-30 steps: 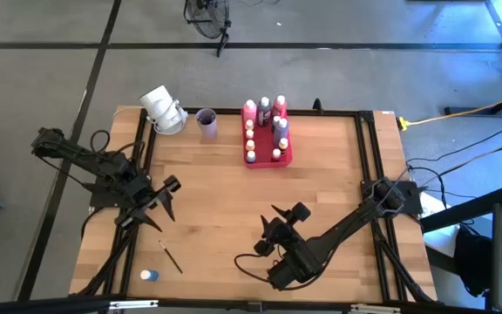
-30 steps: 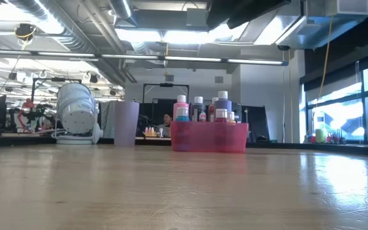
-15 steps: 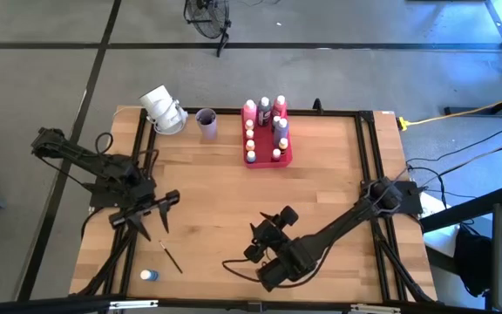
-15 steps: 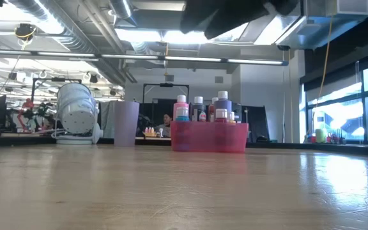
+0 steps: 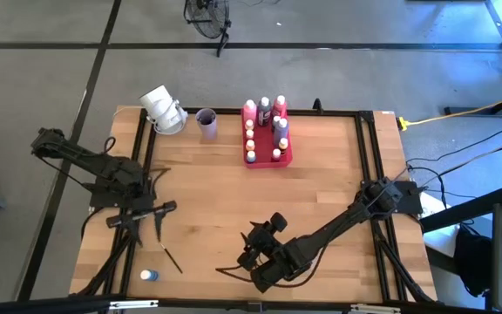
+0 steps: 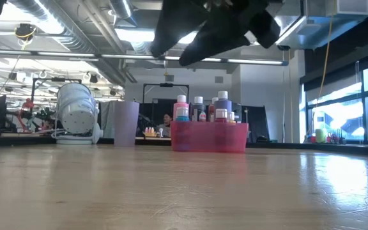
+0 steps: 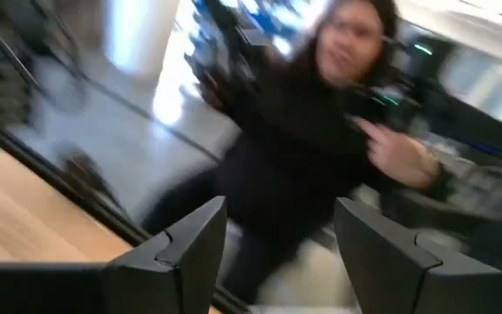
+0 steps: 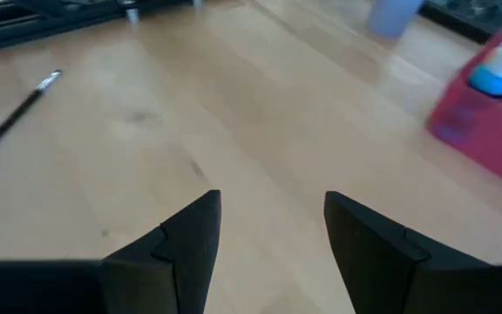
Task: Pick & Place Paint Supplies
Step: Put the blue paint bottle into the red bin
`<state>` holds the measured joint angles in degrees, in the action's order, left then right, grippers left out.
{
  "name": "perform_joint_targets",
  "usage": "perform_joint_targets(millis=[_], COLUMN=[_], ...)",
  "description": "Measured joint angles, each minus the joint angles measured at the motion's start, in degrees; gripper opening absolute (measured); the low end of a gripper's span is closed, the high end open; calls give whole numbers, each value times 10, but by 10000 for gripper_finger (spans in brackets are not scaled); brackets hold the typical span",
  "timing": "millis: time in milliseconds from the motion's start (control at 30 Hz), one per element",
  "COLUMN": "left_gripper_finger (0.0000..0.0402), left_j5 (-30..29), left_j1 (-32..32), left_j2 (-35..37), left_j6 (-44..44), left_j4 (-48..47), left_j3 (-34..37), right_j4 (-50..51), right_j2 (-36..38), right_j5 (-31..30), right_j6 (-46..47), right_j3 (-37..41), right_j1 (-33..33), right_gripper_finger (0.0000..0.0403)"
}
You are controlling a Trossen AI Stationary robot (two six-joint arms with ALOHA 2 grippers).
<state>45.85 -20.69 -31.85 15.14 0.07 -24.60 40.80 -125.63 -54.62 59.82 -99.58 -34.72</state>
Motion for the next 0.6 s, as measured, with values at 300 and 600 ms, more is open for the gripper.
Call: perform_joint_targets(millis=[300,600], left_gripper_finger=[186,161], left_j5=[-29,-134], left_j1=[-25,-102], left_j2=[84,190], left_j6=[-18,23], left_j4=[-210,-211], left_j3=[1,28], right_j4=[-158,-216], right_j2=[-1,-1], right_j5=[26,69], right_j6=[-143,-188], right_j3=[0,0], right_j1=[1,5], right_gripper_finger=[209,209])
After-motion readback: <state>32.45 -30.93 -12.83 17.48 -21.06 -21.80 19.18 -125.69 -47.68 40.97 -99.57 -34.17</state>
